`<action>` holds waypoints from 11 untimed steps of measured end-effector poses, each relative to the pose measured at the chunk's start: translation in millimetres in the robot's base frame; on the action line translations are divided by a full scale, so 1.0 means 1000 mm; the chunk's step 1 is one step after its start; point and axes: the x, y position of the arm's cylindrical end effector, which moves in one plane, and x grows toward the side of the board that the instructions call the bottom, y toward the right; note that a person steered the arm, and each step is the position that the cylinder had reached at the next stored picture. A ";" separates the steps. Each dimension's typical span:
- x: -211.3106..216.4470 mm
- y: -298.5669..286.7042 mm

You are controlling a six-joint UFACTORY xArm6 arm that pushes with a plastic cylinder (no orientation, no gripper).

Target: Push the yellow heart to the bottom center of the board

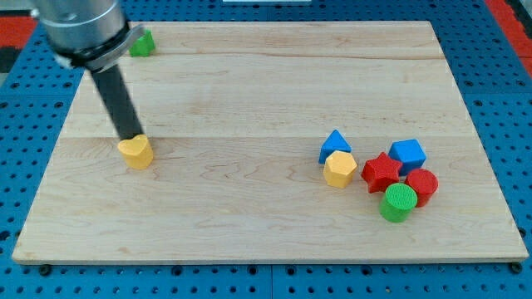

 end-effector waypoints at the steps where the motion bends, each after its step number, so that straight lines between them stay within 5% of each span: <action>1: 0.023 0.040; 3: 0.094 0.078; 5: 0.006 0.061; 6: 0.041 0.009; 7: 0.072 0.021; 9: 0.080 0.155; 11: 0.113 0.135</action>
